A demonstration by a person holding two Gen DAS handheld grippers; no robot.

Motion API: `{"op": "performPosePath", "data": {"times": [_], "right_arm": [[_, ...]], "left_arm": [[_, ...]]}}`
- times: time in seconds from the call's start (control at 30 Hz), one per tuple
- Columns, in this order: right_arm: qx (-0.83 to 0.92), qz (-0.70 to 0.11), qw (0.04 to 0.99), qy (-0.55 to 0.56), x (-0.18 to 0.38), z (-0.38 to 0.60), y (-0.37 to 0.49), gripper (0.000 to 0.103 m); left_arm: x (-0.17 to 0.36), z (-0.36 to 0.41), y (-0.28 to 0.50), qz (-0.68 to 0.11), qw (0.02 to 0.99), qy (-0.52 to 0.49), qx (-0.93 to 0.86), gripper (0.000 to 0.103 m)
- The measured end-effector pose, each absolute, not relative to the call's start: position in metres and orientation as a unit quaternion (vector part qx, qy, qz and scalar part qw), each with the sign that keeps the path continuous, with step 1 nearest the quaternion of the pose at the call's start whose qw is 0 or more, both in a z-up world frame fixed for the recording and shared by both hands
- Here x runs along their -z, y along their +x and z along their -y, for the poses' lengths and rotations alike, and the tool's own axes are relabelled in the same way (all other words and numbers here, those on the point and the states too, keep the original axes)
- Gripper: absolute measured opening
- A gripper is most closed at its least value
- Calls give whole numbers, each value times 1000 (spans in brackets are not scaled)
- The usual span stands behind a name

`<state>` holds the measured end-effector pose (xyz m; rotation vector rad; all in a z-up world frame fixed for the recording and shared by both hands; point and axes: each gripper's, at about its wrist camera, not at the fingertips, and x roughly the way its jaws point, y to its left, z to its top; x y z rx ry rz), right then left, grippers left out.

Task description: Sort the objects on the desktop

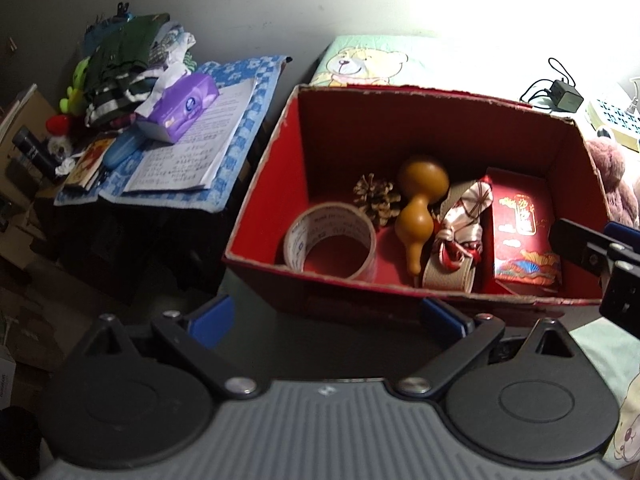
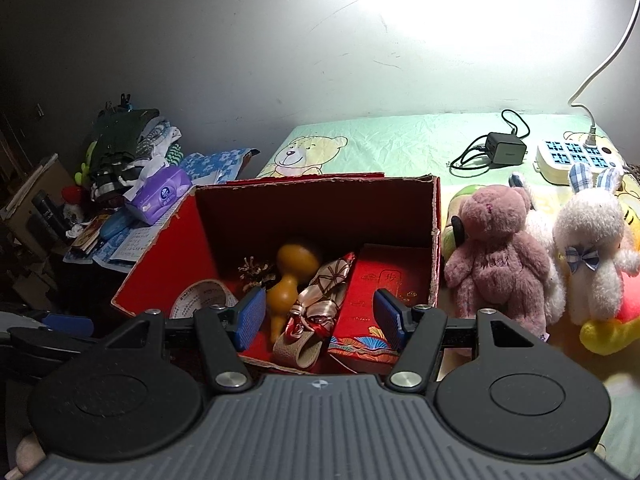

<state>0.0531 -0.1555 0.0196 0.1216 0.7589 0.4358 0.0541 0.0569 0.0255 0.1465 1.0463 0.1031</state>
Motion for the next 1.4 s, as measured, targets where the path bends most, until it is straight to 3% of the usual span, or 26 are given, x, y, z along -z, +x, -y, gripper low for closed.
{"op": "performPosePath", "data": {"times": [1.4], "right_arm": [[-102,-440,891,44,22,105,-2,66]], "left_arm": [[37,-99,44,-565,820,82,44,100]]}}
